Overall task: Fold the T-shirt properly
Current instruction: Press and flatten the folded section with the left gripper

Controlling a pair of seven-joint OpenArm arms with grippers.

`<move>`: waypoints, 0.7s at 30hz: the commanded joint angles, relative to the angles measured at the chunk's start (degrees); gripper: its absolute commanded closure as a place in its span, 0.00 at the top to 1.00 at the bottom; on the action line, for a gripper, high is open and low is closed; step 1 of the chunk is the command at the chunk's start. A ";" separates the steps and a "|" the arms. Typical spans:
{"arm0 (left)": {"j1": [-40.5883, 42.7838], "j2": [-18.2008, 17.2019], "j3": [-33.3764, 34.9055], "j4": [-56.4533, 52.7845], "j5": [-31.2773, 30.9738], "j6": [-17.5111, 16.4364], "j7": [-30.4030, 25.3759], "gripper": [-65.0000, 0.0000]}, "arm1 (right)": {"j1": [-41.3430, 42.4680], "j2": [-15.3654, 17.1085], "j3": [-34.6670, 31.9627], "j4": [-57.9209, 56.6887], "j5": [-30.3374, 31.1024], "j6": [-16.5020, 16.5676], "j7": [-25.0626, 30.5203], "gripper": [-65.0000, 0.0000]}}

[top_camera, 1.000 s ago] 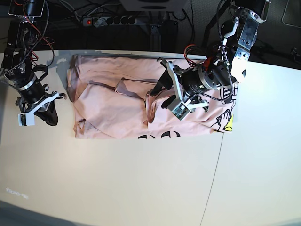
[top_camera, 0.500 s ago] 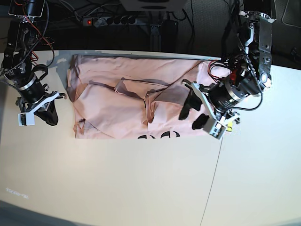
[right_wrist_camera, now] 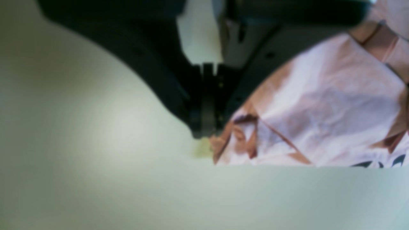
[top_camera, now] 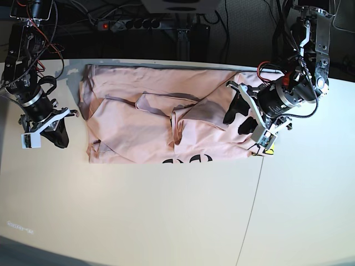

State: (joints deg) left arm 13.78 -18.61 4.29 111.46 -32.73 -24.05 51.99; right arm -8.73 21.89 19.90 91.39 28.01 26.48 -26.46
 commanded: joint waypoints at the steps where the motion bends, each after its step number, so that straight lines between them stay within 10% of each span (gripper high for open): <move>1: -0.46 -0.44 -0.13 -0.35 -0.20 -1.07 -1.70 0.54 | 0.61 0.92 0.44 1.01 0.46 3.98 1.29 0.00; 21: -1.90 2.25 4.22 -5.57 4.26 -1.07 -5.11 0.63 | 0.61 0.92 0.44 1.01 0.48 3.98 0.92 0.00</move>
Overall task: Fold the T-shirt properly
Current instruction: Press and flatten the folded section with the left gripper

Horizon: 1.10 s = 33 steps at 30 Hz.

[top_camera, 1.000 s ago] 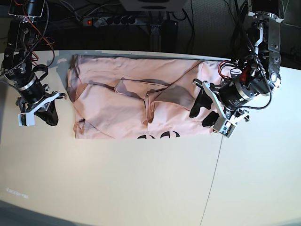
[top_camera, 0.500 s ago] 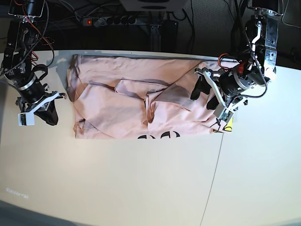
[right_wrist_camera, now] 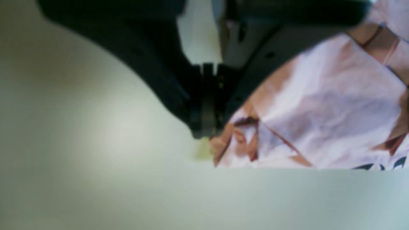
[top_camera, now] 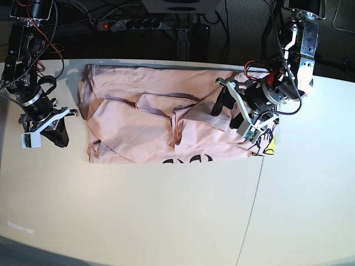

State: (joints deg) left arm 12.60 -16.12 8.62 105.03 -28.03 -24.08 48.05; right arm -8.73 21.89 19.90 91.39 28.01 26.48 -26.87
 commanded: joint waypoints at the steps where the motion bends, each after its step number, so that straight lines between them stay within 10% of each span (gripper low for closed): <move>1: -1.03 -0.02 0.00 0.85 -0.39 -1.03 -1.09 0.63 | 0.61 0.92 0.44 1.01 0.48 3.98 1.33 0.00; 5: -2.14 0.11 0.04 0.85 -0.42 -1.03 -1.20 0.60 | 0.61 0.92 0.44 1.01 0.48 3.98 1.33 0.00; 11: -2.25 0.09 0.07 0.85 -0.44 -1.05 -2.40 0.02 | 0.61 0.92 0.44 1.01 0.48 3.98 1.36 0.00; 33: 2.84 0.09 7.26 9.42 -8.41 -4.76 1.42 0.00 | 0.61 0.92 0.44 1.01 0.46 3.98 1.36 0.00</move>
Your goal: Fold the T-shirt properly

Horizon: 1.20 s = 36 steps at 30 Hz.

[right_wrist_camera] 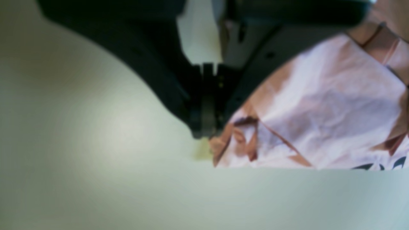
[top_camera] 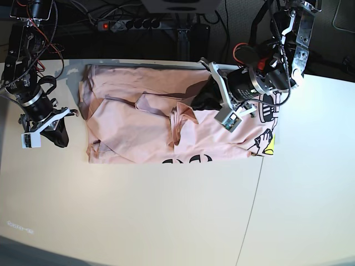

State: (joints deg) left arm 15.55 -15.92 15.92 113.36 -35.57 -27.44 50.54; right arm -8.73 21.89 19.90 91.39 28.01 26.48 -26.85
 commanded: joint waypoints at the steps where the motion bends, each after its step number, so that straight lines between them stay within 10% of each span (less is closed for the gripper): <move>1: -0.13 -0.11 1.29 1.22 -0.83 -1.55 -1.03 0.00 | 0.61 0.92 0.44 1.01 0.46 3.98 1.33 0.00; 16: -0.17 -0.09 11.76 1.20 5.14 -1.73 -3.10 0.02 | 0.61 0.92 0.44 1.01 0.48 3.98 1.33 0.00; 21: -0.15 -0.09 11.76 1.20 5.31 -1.73 -3.13 0.46 | 0.61 0.92 0.44 1.01 0.48 3.98 1.31 0.00; 27: -0.28 -0.11 11.43 2.40 3.45 -1.55 -1.46 0.47 | 0.68 0.94 0.46 1.01 0.37 3.89 1.68 0.00; 36: -0.28 -0.17 -1.81 2.95 1.97 -1.57 -1.29 0.47 | 0.74 2.29 5.27 0.24 6.16 3.30 -4.76 0.63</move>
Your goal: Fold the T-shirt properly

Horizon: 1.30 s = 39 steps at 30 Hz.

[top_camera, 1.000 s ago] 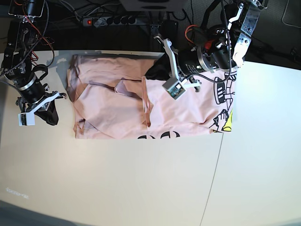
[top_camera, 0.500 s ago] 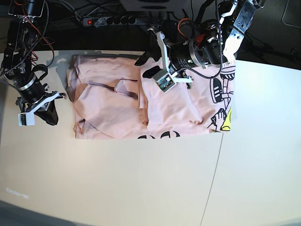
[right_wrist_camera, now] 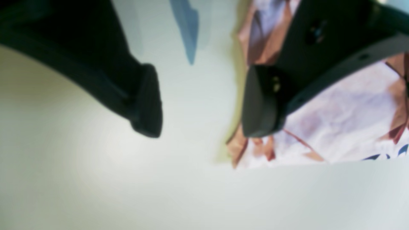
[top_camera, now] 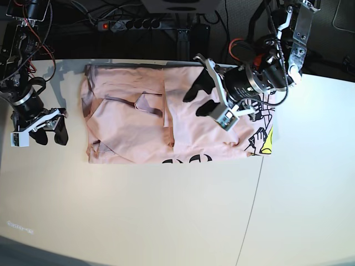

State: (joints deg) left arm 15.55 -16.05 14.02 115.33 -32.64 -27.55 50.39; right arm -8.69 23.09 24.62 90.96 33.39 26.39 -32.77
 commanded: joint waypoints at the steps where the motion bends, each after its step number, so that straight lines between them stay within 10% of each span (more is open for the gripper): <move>1: -0.31 -0.04 -1.81 0.98 -1.57 -1.46 -0.85 0.47 | 0.70 1.60 0.66 0.07 0.79 3.39 0.50 0.64; 19: -0.31 -5.25 -10.19 0.96 -2.71 -1.44 -0.87 0.47 | 0.72 3.39 -1.75 -14.58 19.58 6.91 -12.33 0.69; 39: -0.28 -6.99 -14.58 0.81 -1.03 0.11 -0.87 0.47 | 0.72 -2.01 -17.64 -14.58 13.29 6.86 -12.24 0.68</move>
State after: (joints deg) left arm 15.57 -22.68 -0.27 115.33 -33.01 -27.24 50.63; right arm -7.42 20.78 7.42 76.77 50.54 29.34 -40.47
